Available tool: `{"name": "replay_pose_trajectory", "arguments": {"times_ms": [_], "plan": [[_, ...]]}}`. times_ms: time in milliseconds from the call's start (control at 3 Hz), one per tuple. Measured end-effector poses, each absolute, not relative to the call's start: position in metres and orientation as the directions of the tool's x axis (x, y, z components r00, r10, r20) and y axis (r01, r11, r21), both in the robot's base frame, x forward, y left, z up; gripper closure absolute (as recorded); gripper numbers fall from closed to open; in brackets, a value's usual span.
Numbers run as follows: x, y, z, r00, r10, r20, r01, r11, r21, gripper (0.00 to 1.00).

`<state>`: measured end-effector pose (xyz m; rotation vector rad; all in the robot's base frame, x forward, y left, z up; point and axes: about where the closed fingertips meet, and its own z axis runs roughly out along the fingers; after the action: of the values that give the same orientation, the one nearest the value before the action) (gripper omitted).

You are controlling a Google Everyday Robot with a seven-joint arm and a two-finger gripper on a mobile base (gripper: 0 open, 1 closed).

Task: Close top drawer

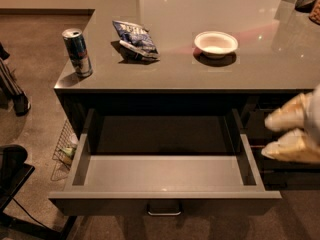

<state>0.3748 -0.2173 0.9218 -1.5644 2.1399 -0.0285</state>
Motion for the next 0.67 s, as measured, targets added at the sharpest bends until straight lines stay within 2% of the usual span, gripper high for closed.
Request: {"name": "replay_pose_trajectory", "arguments": {"times_ms": [333, 667], "plan": [[0.327, -0.228, 0.88, -0.246, -0.842, -0.48, -0.824, 0.443, -0.354, 0.8], [0.302, -0.231, 0.802, -0.327, -0.768, -0.551, -0.805, 0.532, -0.263, 1.0]]}}
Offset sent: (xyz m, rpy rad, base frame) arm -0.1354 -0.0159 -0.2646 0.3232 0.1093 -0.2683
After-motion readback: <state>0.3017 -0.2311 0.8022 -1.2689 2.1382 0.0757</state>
